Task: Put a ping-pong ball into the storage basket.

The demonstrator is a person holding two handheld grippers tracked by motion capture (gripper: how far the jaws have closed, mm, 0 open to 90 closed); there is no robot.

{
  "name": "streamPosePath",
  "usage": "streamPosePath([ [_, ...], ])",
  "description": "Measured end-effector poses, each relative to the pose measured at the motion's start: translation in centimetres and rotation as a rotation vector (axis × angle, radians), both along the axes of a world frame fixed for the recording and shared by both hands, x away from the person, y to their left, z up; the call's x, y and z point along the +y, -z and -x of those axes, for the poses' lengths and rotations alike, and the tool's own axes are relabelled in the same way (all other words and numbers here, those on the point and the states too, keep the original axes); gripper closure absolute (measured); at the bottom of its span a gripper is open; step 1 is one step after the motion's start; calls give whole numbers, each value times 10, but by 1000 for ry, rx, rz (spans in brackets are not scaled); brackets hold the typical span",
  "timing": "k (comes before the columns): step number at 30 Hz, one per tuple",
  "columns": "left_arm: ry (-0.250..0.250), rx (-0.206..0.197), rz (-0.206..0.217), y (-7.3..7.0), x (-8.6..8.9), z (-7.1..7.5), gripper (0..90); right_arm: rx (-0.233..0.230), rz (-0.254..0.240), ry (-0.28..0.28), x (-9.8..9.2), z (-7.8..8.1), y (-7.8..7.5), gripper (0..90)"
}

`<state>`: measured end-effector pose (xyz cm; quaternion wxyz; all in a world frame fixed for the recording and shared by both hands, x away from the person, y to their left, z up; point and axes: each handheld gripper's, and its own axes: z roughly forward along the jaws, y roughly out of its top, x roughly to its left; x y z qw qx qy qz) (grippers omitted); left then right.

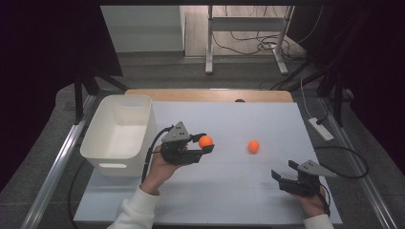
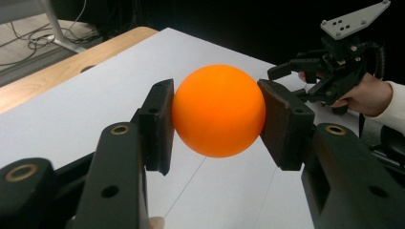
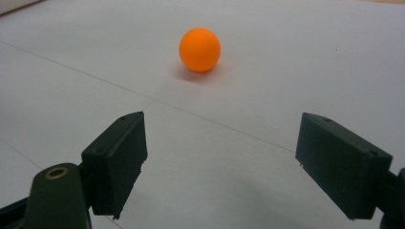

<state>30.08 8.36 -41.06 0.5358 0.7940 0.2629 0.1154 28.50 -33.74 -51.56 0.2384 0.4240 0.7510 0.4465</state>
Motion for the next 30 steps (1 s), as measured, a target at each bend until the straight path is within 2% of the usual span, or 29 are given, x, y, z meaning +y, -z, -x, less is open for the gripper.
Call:
streamPosePath([
  [7, -20, -19, -2, -4, 5, 2, 503, 1, 4, 2, -1, 0, 0, 179],
  [11, -30, -25, 13, -7, 9, 2, 503, 1, 3, 4, 0, 0, 0, 179],
  [30, -89, -33, 27, -12, 25, 1, 503, 2, 2, 5, -1, 0, 0, 179],
])
